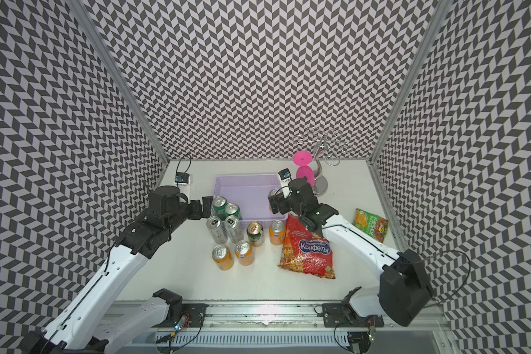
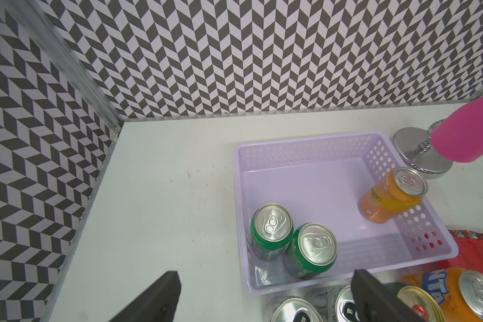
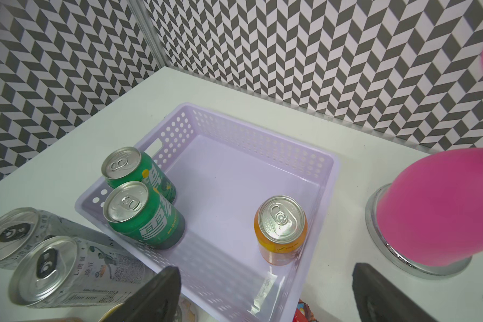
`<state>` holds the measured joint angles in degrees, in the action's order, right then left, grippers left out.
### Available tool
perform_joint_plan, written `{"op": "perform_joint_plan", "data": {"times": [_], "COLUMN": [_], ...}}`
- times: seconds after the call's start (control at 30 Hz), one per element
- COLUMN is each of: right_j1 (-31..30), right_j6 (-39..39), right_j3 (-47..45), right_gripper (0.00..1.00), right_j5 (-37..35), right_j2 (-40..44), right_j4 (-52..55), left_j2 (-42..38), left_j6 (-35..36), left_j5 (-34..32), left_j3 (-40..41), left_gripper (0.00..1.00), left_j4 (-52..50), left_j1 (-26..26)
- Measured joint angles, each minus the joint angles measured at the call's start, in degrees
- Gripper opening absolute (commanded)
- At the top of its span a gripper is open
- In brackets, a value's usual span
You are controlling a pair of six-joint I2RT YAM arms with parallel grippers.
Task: Take out the drinks from the basket
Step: Pick up the drink from the basket.
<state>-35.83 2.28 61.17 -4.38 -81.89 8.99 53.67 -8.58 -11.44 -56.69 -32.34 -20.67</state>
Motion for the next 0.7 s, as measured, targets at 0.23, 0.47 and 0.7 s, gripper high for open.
{"op": "perform_joint_plan", "data": {"times": [0.23,0.47,0.7], "right_j1": [-0.17,-0.17,-0.11], "right_j6": [-0.81,-0.90,-0.92], "right_j3": [6.47,12.70,14.69], "right_gripper": [1.00,1.00,1.00], "right_j5": [-0.37,-1.62,-2.75], "right_j2": [-9.70,-18.97,-22.97], "right_j4": [0.57,3.26,3.82], "left_j2": [-3.19,-3.45,-2.21], "left_j6": [0.02,0.00,-0.02], "left_j5": [-0.46,-0.44,0.20], "left_j3": [4.81,7.28,9.18], "left_gripper": [0.99,0.99,0.99], "left_j4": [3.85,6.19,7.37], "left_j1": [0.09,0.13,0.46]}}
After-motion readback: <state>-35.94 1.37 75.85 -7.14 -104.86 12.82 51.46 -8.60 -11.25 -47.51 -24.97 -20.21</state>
